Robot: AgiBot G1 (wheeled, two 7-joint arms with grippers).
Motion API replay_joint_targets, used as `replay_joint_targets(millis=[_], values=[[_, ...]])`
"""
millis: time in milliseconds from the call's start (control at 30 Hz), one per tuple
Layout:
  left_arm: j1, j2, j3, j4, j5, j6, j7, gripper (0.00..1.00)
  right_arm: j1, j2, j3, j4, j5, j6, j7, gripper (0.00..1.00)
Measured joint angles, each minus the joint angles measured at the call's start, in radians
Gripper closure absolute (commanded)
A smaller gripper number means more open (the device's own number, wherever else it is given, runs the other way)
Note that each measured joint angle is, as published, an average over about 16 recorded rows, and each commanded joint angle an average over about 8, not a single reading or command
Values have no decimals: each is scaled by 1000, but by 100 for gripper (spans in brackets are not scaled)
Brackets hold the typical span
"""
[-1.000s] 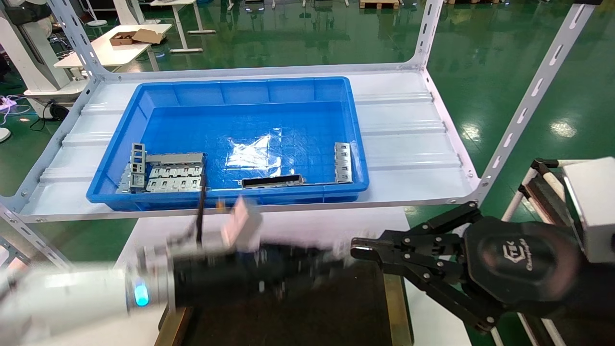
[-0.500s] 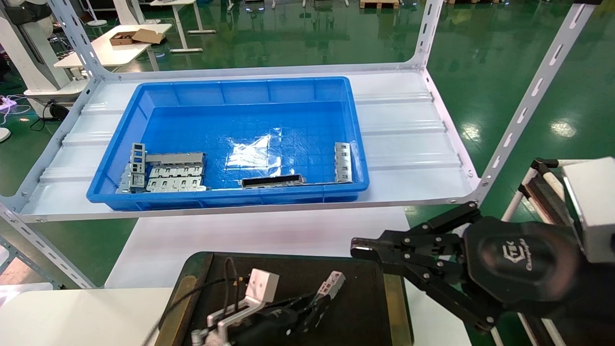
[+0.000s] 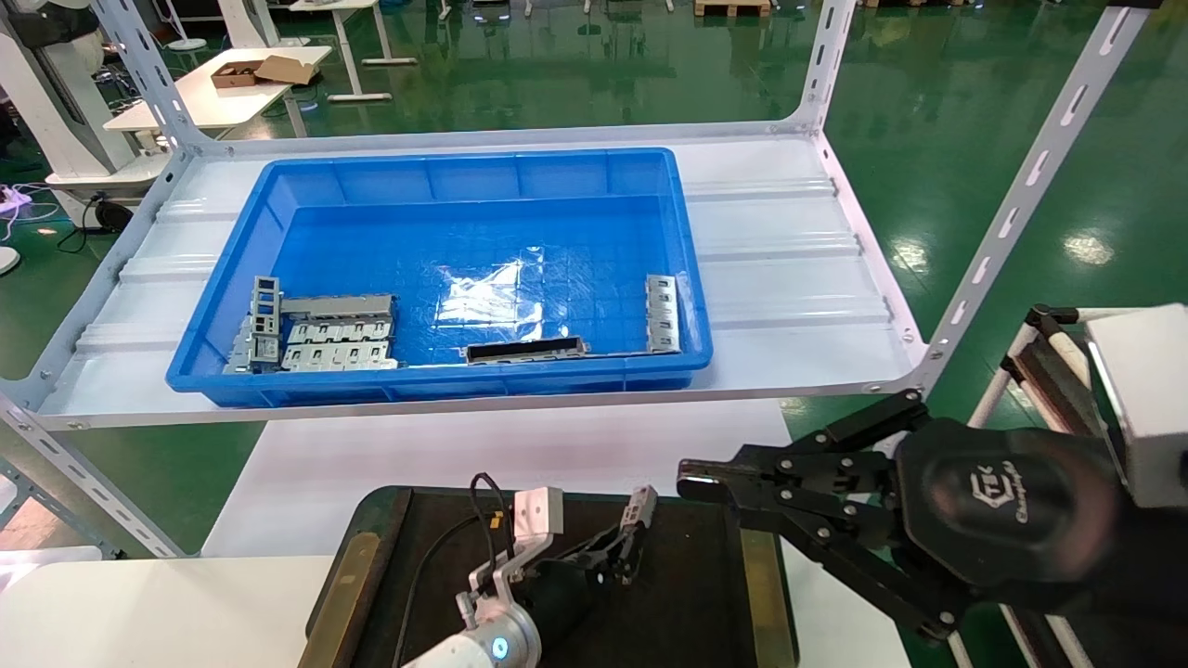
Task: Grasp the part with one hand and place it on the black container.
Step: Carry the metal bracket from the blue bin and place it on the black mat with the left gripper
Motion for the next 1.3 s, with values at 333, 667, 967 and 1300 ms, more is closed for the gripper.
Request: replay_joint_targets(millis=[333, 667, 967, 1300], values=[[-49, 27, 106, 74, -61, -49, -87, 100, 0, 0, 0, 0, 0, 0, 0, 100], [-79, 30, 223, 101, -109, -97, -140, 100, 0, 0, 0, 0, 0, 0, 0, 100], [-97, 30, 302, 110, -149, -127, -173, 91, 0, 0, 0, 0, 0, 0, 0, 91], [-110, 31, 368, 110, -188, -149, -203, 3, 0, 0, 0, 0, 0, 0, 0, 0]])
